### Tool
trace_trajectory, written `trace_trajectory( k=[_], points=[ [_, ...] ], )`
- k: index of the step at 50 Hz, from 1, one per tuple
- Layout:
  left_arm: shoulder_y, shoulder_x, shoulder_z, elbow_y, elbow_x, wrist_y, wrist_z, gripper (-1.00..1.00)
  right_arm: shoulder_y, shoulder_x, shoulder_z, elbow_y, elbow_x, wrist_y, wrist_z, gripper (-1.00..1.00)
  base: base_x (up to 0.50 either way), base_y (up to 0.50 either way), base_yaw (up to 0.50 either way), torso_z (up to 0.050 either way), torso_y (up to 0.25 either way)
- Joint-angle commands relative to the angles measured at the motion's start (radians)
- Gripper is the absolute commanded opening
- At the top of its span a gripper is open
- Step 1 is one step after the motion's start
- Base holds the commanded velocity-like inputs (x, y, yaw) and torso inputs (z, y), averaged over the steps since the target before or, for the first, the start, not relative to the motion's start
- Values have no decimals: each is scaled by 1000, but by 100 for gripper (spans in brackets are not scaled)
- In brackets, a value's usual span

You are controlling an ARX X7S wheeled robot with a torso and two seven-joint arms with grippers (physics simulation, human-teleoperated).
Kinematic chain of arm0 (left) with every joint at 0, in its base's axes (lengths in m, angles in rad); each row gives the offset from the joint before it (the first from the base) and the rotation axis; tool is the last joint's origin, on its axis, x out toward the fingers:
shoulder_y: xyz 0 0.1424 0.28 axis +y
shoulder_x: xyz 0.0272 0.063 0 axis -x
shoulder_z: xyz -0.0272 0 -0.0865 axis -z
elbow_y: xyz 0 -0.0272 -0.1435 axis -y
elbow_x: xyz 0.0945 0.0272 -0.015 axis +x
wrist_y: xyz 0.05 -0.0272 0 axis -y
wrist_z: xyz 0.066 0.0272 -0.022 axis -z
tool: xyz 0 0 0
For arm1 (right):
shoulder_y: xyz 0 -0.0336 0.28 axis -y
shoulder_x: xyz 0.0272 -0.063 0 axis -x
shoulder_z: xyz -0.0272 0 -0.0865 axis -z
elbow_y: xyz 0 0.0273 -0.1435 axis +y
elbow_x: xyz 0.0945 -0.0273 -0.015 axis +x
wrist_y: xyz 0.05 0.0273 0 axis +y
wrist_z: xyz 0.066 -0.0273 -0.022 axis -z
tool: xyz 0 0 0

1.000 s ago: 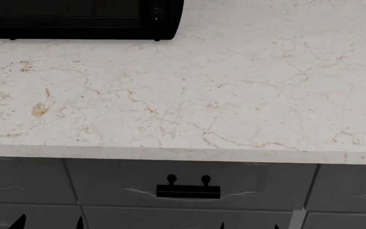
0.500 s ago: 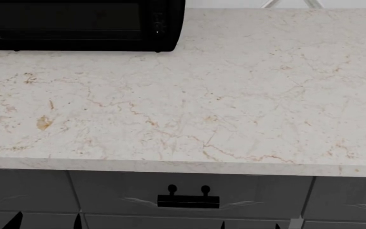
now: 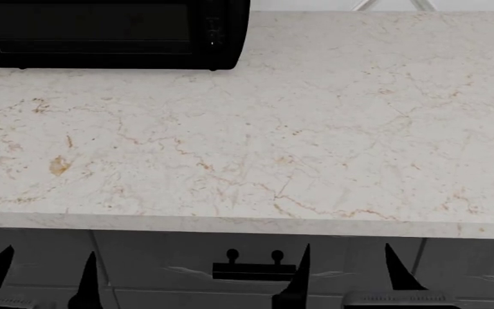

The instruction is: Turn on the toaster oven by setting the timer.

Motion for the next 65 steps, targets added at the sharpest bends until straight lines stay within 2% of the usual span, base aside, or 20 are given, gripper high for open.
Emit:
trace_trajectory(
  k=[1,8,13,14,19,20,21,54,65],
  points=[
    [-115,-63,-65,263,-119,-343,-11,100,87,46,18,-203,19,203,14,100,0,0,0,0,0],
    [-284,-82,-151,325,-233,-531,-19,100,207,71,39,-231,49,318,2,100,0,0,0,0,0],
    [-375,-105,-149,297,-239,-570,-18,100,293,69,48,-182,82,350,-22,100,0,0,0,0,0],
    [-444,-110,-152,253,-267,-589,12,100,364,70,34,-133,88,373,-42,100,0,0,0,0,0],
    [-510,-119,-135,184,-259,-576,31,100,457,71,40,-46,102,383,-63,100,0,0,0,0,0],
    [-660,-120,-75,34,-219,-589,48,100,607,76,7,104,93,408,-111,100,0,0,0,0,0],
    [-669,-120,-71,-14,-218,-589,48,100,637,78,1,137,89,403,-114,100,12,0,0,0,0],
    [-651,-131,-50,28,-230,-602,37,100,602,90,1,125,103,386,-104,100,0,487,0,0,0],
    [-650,-127,-51,12,-233,-575,41,100,595,87,11,127,114,379,-98,100,0,0,0,0,0]
  ],
)
